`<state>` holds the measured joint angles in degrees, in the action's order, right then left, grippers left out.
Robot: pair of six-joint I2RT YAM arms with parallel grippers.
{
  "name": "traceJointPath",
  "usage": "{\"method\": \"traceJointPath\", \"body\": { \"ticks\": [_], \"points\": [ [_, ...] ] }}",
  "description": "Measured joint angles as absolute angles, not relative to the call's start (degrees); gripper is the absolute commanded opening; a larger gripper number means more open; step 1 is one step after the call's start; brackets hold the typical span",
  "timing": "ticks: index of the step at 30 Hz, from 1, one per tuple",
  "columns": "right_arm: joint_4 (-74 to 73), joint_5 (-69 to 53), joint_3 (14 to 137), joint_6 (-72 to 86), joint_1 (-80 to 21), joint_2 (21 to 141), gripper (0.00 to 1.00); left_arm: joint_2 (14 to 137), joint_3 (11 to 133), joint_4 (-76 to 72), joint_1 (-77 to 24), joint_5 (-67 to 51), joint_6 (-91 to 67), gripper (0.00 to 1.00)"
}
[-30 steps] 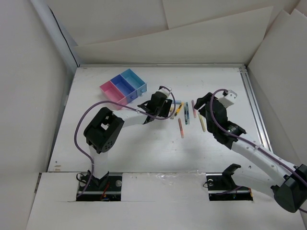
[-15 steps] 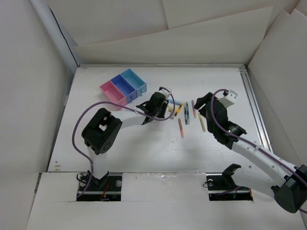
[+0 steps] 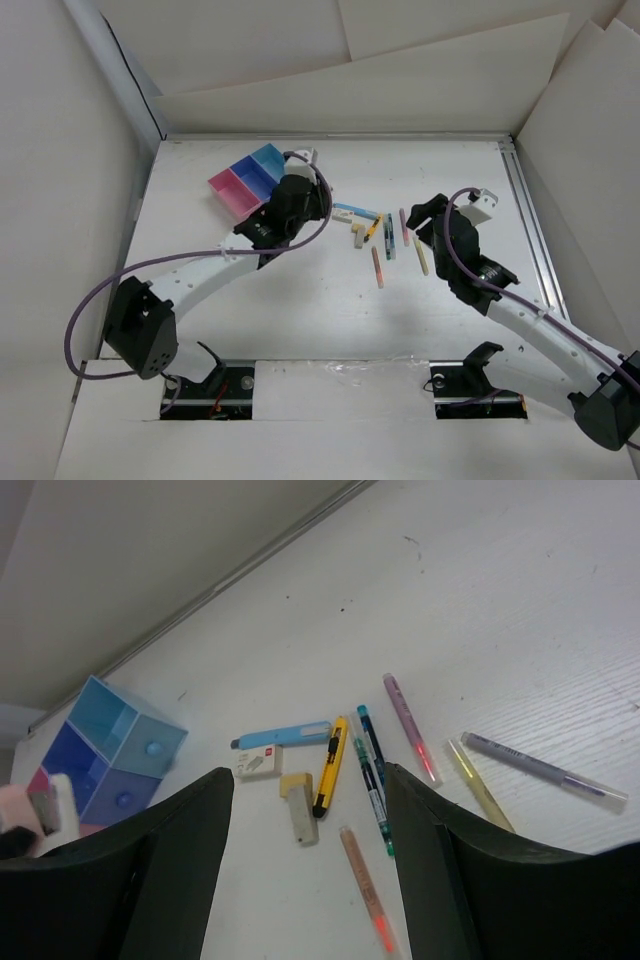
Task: Sort the stationery into containers
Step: Place the stationery in the storage box.
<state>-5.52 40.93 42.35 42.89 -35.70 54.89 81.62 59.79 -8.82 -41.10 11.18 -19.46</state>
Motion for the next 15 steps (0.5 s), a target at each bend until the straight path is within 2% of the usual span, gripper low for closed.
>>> {"method": "traceJointPath", "body": {
  "ticks": [4,11,15],
  "points": [
    [-5.52,40.10,42.33,42.85,-35.70,54.83,0.68,80.88,62.83,-6.98,-35.57,17.69,-26.22,0.00],
    [-5.52,38.76,42.28,42.44,-35.70,54.85,0.68,81.67,62.24,-5.30,-16.78,23.00,-36.56,0.00],
    [-5.48,37.87,42.28,42.24,-35.70,55.16,0.68,83.77,62.02,-5.21,-14.20,26.20,-39.42,0.00]
  ]
}}
